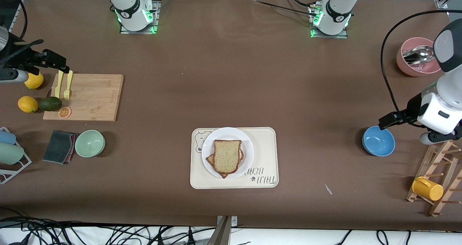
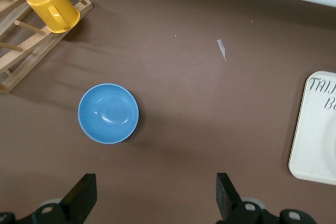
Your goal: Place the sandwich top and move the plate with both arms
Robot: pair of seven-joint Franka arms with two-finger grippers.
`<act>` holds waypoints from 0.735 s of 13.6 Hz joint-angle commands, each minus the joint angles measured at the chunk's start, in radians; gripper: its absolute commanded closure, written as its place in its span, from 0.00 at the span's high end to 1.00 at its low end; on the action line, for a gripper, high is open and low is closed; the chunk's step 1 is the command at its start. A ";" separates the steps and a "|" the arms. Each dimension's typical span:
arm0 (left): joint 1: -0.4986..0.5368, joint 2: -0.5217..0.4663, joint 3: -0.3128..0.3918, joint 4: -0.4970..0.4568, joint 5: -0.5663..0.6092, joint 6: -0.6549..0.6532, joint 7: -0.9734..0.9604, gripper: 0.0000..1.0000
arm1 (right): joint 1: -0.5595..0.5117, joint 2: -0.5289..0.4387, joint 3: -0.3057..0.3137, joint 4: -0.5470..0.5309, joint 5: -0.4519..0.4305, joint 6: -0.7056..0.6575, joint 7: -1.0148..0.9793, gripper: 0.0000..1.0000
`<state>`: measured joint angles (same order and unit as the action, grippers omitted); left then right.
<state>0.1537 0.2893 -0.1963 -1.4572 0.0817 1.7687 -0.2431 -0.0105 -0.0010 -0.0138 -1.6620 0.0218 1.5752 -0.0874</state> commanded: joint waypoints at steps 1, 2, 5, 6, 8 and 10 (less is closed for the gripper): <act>-0.049 -0.068 0.081 -0.023 0.027 -0.069 0.117 1.00 | -0.008 -0.022 0.003 -0.013 0.010 -0.009 0.006 1.00; -0.100 -0.090 0.154 -0.023 0.015 -0.093 0.143 1.00 | -0.008 -0.022 0.003 -0.013 0.010 -0.009 0.005 1.00; -0.148 -0.139 0.198 -0.029 0.000 -0.152 0.160 1.00 | -0.008 -0.022 0.003 -0.013 0.010 -0.009 0.006 1.00; -0.151 -0.166 0.198 -0.055 0.000 -0.159 0.160 1.00 | -0.008 -0.022 0.003 -0.013 0.010 -0.009 0.006 1.00; -0.152 -0.232 0.198 -0.119 -0.014 -0.158 0.169 1.00 | -0.008 -0.022 0.003 -0.013 0.010 -0.009 0.006 1.00; -0.151 -0.274 0.201 -0.169 -0.031 -0.158 0.235 1.00 | -0.008 -0.022 0.003 -0.013 0.010 -0.009 0.001 1.00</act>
<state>0.0110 0.0921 -0.0141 -1.5331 0.0761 1.6021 -0.0751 -0.0106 -0.0010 -0.0143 -1.6620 0.0218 1.5750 -0.0874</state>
